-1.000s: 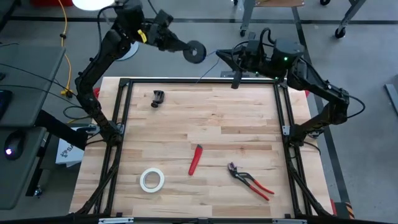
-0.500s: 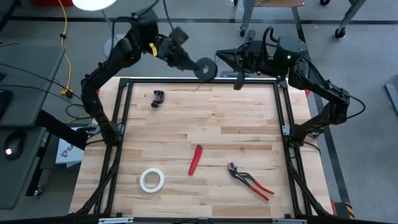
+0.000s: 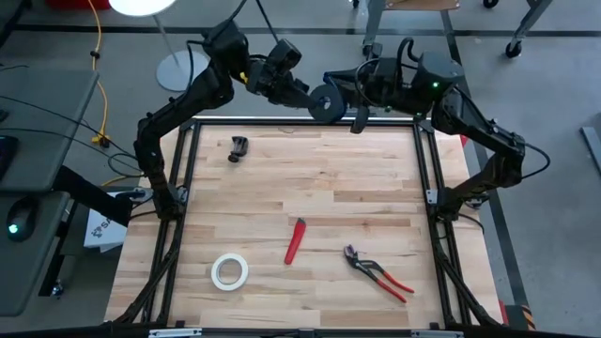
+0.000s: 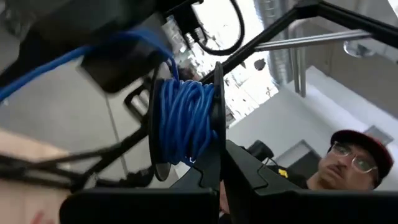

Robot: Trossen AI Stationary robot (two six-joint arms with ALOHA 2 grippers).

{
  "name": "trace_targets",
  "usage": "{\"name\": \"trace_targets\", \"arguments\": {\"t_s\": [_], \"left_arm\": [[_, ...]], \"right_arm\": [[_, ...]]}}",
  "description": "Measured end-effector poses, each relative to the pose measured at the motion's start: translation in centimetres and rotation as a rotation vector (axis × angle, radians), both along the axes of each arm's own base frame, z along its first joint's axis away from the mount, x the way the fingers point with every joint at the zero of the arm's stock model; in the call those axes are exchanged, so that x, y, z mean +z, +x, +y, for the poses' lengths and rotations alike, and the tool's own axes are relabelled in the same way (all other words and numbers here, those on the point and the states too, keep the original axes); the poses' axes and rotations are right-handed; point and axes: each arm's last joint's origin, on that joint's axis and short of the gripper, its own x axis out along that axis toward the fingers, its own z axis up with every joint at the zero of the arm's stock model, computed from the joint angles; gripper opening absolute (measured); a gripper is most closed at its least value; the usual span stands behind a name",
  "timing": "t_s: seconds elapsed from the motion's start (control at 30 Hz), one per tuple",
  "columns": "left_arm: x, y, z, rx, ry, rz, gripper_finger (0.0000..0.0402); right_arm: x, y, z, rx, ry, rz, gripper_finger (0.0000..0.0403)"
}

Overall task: Coil cords
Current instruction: Coil the blue wire cable onto the black spool

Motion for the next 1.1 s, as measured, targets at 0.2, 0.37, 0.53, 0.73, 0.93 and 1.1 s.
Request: {"name": "trace_targets", "arguments": {"t_s": [0.2, 0.37, 0.53, 0.73, 0.93, 1.1], "left_arm": [[0.8, -0.3, 0.3, 0.057, 0.062, -0.122, 0.0000], [1.8, -0.7, 0.2, 0.118, 0.099, -0.256, 0.0000], [2.6, -1.1, 0.1, 0.168, 0.118, -0.370, 0.0000], [3.1, -1.1, -0.2, 0.246, 0.026, -0.412, 0.0000], [3.9, -1.2, -0.6, 0.399, -0.075, -0.515, 0.0000], [4.5, -1.5, -0.5, 0.561, -0.170, -0.623, 0.0000]], "right_arm": [[0.5, 0.0, 0.0, -0.006, 0.017, -0.058, 0.0101], [0.6, 0.0, -0.2, -0.026, 0.016, -0.075, 0.0127], [0.2, 1.0, -0.5, -0.022, 0.034, -0.090, 0.0129], [-0.6, 2.8, -0.9, -0.010, 0.079, -0.107, 0.0129], [-1.1, 4.2, -1.3, 0.006, 0.098, -0.144, 0.0128], [-0.9, 4.6, -1.5, 0.013, 0.132, -0.210, 0.0119]]}}
